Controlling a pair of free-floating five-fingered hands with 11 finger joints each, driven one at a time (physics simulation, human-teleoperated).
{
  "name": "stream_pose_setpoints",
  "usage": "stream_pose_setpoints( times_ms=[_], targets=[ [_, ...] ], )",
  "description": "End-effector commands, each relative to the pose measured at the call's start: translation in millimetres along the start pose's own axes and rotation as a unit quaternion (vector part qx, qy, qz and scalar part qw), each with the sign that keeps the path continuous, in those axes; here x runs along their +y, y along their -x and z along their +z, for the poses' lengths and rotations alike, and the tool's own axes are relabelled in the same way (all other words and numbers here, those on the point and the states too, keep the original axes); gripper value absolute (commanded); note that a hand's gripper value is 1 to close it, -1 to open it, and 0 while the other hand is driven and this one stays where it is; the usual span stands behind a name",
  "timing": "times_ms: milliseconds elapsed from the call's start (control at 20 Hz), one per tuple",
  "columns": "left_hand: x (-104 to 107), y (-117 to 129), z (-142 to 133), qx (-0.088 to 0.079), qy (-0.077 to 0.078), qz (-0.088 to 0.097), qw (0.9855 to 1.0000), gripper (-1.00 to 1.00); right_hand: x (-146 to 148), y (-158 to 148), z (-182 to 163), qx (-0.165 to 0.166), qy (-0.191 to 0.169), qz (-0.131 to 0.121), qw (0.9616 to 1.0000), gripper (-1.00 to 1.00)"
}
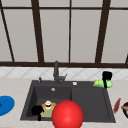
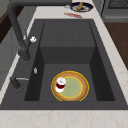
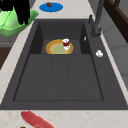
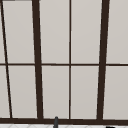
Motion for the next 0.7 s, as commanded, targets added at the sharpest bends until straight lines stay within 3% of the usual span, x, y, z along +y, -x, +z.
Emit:
stream_pose_setpoints(
  times_ms=[0, 650],
  targets=[
    [0.0, 0.0, 0.0, 0.0, 0.0, 0.0, 1.0, 0.0, -1.2, -25.1, 12.5, -0.007, 0.025, -0.005, 0.9997, 1.0],
    [0.0, 0.0, 0.0, 0.0, 0.0, 0.0, 1.0, 0.0, 3.5, -114.1, 51.5, -0.003, 0.047, -0.01, 0.9989, 1.0]
  ],
)
